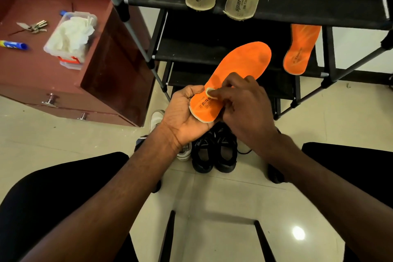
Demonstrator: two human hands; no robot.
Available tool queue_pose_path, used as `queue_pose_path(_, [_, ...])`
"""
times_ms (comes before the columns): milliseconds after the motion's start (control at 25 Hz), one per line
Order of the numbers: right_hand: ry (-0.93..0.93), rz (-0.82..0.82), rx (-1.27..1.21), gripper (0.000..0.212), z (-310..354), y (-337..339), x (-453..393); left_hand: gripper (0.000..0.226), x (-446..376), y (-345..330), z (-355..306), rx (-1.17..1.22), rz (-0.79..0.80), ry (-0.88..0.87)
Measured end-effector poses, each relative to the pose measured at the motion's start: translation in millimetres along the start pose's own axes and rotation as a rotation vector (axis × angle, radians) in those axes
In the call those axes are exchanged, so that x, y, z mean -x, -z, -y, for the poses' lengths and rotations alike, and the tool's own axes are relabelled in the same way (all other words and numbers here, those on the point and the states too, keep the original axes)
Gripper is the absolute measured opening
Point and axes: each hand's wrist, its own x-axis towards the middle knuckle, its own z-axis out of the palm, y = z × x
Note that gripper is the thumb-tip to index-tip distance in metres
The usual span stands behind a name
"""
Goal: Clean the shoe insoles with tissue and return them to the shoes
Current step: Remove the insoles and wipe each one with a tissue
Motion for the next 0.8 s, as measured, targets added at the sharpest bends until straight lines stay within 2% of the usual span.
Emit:
queue_pose_path(80, [-0.046, 0.023, -0.026, 0.045, 2.7, -1.2, 0.9, 0.044, 0.8, -1.5, -1.0, 0.014, -0.014, -0.009])
queue_pose_path(200, [0.075, 0.107, -0.060, 0.046, 19.0, -5.0, 16.9, 0.053, 0.2, 4.1, -0.4, 0.028, -0.046, 0.003])
queue_pose_path(280, [0.043, 0.046, 0.052, 0.044, 5.9, -1.5, 9.3, 0.045, -0.3, 3.5, 2.8, 0.036, -0.021, 0.011])
queue_pose_path(360, [-0.054, 0.016, 0.044, 0.044, 1.7, -0.5, 2.8, 0.040, -1.7, 3.6, 1.8, 0.037, -0.021, 0.002])
queue_pose_path(440, [0.004, 0.084, -0.099, 0.046, 14.8, -4.4, 10.5, 0.041, -3.2, 5.1, -0.2, 0.038, -0.014, 0.008])
queue_pose_path(520, [0.079, 0.098, -0.090, 0.044, 18.9, -4.0, 17.2, 0.039, -2.9, 5.1, 0.2, 0.033, -0.022, 0.014])
queue_pose_path(600, [0.000, 0.007, 0.037, 0.041, 2.3, -2.0, 6.6, 0.040, -4.0, 5.0, 2.6, 0.031, -0.022, 0.010])
queue_pose_path(680, [-0.076, 0.023, -0.005, 0.044, 4.6, -1.7, 0.5, 0.044, -4.8, 6.3, 2.0, 0.035, -0.024, 0.000])
queue_pose_path(800, [0.103, 0.092, -0.086, 0.042, 28.4, -8.4, 17.2, 0.042, -4.2, 9.6, 0.7, 0.016, -0.042, -0.001])
